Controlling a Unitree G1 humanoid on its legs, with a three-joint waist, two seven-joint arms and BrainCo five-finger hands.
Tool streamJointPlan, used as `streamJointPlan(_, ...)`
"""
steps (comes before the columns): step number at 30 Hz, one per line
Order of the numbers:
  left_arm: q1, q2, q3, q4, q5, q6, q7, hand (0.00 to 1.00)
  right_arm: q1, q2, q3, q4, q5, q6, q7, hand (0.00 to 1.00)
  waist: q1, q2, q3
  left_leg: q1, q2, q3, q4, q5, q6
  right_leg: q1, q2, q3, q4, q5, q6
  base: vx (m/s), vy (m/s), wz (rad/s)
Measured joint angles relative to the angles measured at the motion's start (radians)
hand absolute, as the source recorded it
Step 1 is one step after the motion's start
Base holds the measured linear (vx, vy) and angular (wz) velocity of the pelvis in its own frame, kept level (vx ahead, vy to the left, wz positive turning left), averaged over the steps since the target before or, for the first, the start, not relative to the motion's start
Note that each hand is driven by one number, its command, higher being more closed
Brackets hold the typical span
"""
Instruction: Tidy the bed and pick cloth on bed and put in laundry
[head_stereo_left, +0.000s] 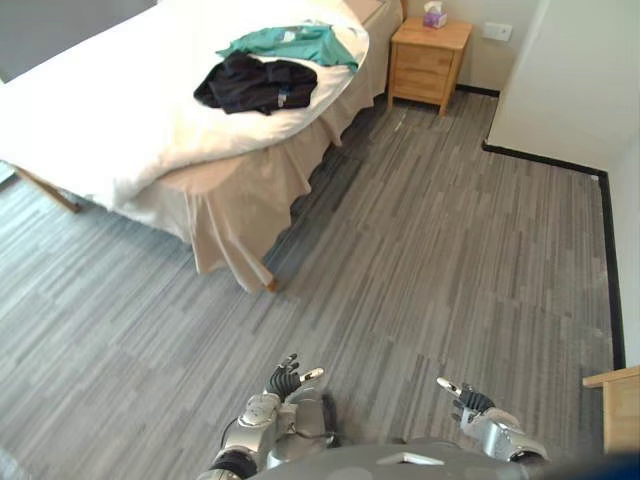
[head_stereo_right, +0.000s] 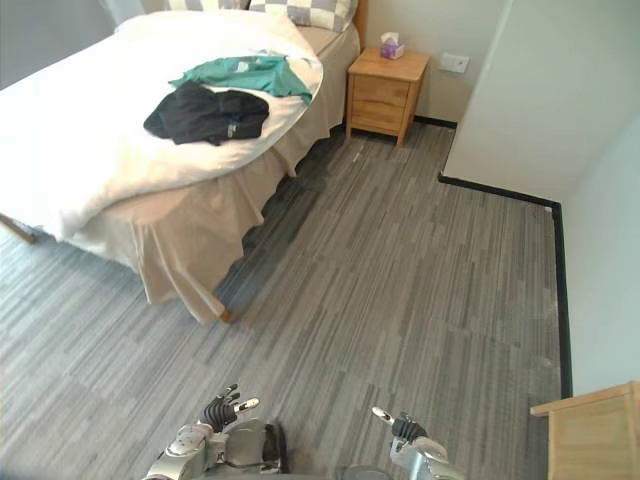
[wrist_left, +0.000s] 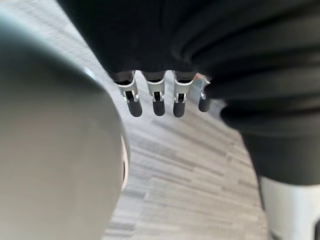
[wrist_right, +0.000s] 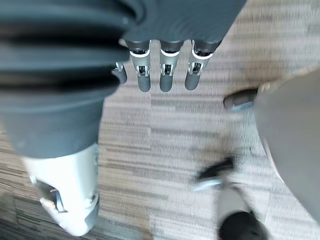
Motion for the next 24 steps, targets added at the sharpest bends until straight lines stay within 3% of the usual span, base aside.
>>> streamJointPlan(1,0.004,0.000,0.003,0.004,-0.016,0.002,0.012,0.00,0.000,0.005,0.008,-0.001,-0.023,-0.013,0.002,0.00,-0.007,-0.008,-0.015,0.010,-0.005,0.075,0.023,0.031,0.049,0.026,-0.033,-0.008,-0.006,-0.012,0.015,0.57,0.226,0.06)
streamJointPlan(2,-0.005,0.003,0.001,0.005,-0.029,0.001,0.015,0.00,0.010,0.015,0.009,-0.001,-0.044,-0.023,0.002,0.00,-0.012,-0.023,-0.015,0.001,-0.014,0.104,0.076,0.009,0.124,0.045,-0.056,-0.031,-0.013,0.010,0.048,0.56,0.215,0.09)
streamJointPlan(4,-0.008,0.014,0.002,0.006,-0.032,-0.001,0.015,0.00,0.011,0.033,0.005,-0.004,-0.064,-0.025,-0.008,0.00,-0.006,-0.032,-0.017,-0.010,-0.016,0.108,0.157,-0.040,0.158,0.065,-0.075,-0.060,-0.011,0.062,0.071,0.58,0.247,0.22)
streamJointPlan(5,-0.006,0.016,0.005,0.009,-0.040,0.005,0.017,0.00,0.011,0.037,0.005,-0.008,-0.077,-0.018,-0.019,0.00,-0.007,-0.032,-0.019,-0.005,0.001,0.122,0.219,-0.076,0.165,0.073,-0.072,-0.073,0.029,0.118,0.082,0.51,0.229,0.25)
streamJointPlan(6,-0.004,0.016,0.006,0.009,-0.046,0.009,0.017,0.00,0.012,0.038,0.006,-0.008,-0.087,-0.017,-0.023,0.00,-0.006,-0.035,-0.022,0.005,0.003,0.130,0.225,-0.081,0.167,0.066,-0.074,-0.074,0.058,0.129,0.084,0.45,0.227,0.16)
streamJointPlan(7,0.005,0.026,0.007,0.010,-0.050,0.023,0.018,0.00,0.023,0.047,-0.001,-0.007,-0.099,-0.016,-0.039,0.00,-0.004,-0.052,-0.040,0.050,-0.023,0.138,0.186,-0.095,0.158,0.018,-0.096,-0.088,0.190,0.142,0.092,0.41,0.230,0.13)
streamJointPlan(8,0.019,0.028,0.003,0.013,-0.049,0.037,0.019,0.00,0.025,0.056,-0.023,-0.004,-0.102,-0.019,-0.057,0.00,-0.008,-0.058,-0.063,0.120,-0.055,0.127,0.099,-0.147,0.146,-0.078,-0.125,-0.125,0.430,0.158,0.120,0.48,0.266,0.16)
streamJointPlan(9,0.016,0.028,0.002,0.016,-0.048,0.040,0.019,0.00,0.023,0.061,-0.027,-0.001,-0.102,-0.020,-0.064,0.00,-0.007,-0.073,-0.064,0.138,-0.071,0.127,0.084,-0.149,0.145,-0.116,-0.149,-0.133,0.527,0.175,0.145,0.40,0.197,0.19)
streamJointPlan(10,0.009,0.038,0.001,0.034,-0.047,0.045,0.017,0.00,0.021,0.065,-0.030,-0.002,-0.101,-0.023,-0.074,0.00,-0.008,-0.090,-0.063,0.188,-0.104,0.116,0.059,-0.165,0.140,-0.212,-0.216,-0.139,0.753,0.169,0.164,0.30,0.108,0.19)
streamJointPlan(12,0.007,0.043,-0.006,0.049,-0.047,0.056,0.018,0.00,0.021,0.062,-0.038,-0.011,-0.099,-0.031,-0.086,0.00,-0.015,-0.094,-0.064,0.270,-0.115,0.104,0.032,-0.181,0.130,-0.292,-0.272,-0.195,0.903,0.093,0.144,0.42,0.102,0.33)
streamJointPlan(13,0.006,0.043,-0.021,0.048,-0.051,0.058,0.018,0.00,0.021,0.059,-0.040,-0.017,-0.097,-0.040,-0.085,0.00,-0.017,-0.083,-0.056,0.344,-0.108,0.079,-0.002,-0.179,0.116,-0.338,-0.255,-0.225,0.862,0.028,0.140,0.35,0.045,0.44)
streamJointPlan(15,-0.007,0.046,-0.048,0.048,-0.059,0.058,0.017,0.00,0.021,0.059,-0.039,-0.018,-0.082,-0.051,-0.084,0.00,-0.027,-0.080,-0.055,0.377,-0.097,0.038,-0.029,-0.177,0.100,-0.369,-0.219,-0.235,0.746,-0.005,0.128,0.29,-0.064,0.73)
streamJointPlan(17,-0.032,0.041,-0.076,0.048,-0.070,0.059,0.017,0.00,0.018,0.058,-0.040,-0.021,-0.054,-0.066,-0.082,0.00,-0.043,-0.080,-0.047,0.404,-0.084,-0.029,-0.048,-0.188,0.078,-0.416,-0.190,-0.231,0.575,-0.007,0.138,0.27,-0.170,0.94)
streamJointPlan(19,-0.049,0.028,-0.077,0.048,-0.070,0.067,0.015,0.00,0.019,0.059,-0.039,-0.040,0.002,-0.080,-0.076,0.00,-0.056,-0.086,-0.021,0.443,-0.071,-0.114,-0.052,-0.223,0.061,-0.445,-0.193,-0.216,0.339,0.086,0.148,0.26,-0.288,0.97)
streamJointPlan(21,-0.045,0.015,-0.069,0.048,-0.071,0.074,0.016,0.00,0.022,0.061,-0.038,-0.058,0.018,-0.086,-0.068,0.00,-0.051,-0.088,-0.015,0.473,-0.056,-0.150,-0.052,-0.242,0.037,-0.455,-0.200,-0.189,0.237,0.159,0.142,0.29,-0.314,0.76)
streamJointPlan(22,-0.040,0.006,-0.068,0.048,-0.070,0.079,0.016,0.00,0.029,0.060,-0.031,-0.068,0.017,-0.090,-0.063,0.00,-0.047,-0.088,-0.011,0.496,-0.037,-0.178,-0.050,-0.261,0.007,-0.451,-0.195,-0.149,0.172,0.198,0.141,0.45,-0.482,0.96)
streamJointPlan(23,-0.033,0.004,-0.055,0.041,-0.068,0.079,0.015,0.00,0.040,0.070,0.002,-0.066,0.018,-0.096,-0.057,0.00,-0.044,-0.113,-0.008,0.517,-0.027,-0.210,-0.041,-0.286,-0.037,-0.437,-0.191,-0.071,0.123,0.228,0.156,0.39,-0.436,0.85)
streamJointPlan(24,-0.036,0.004,-0.039,0.039,-0.068,0.079,0.015,0.00,0.036,0.068,0.009,-0.066,0.018,-0.097,-0.053,0.00,-0.042,-0.118,-0.003,0.526,-0.014,-0.222,-0.031,-0.293,-0.052,-0.428,-0.176,-0.060,0.144,0.264,0.163,0.48,-0.548,1.06)
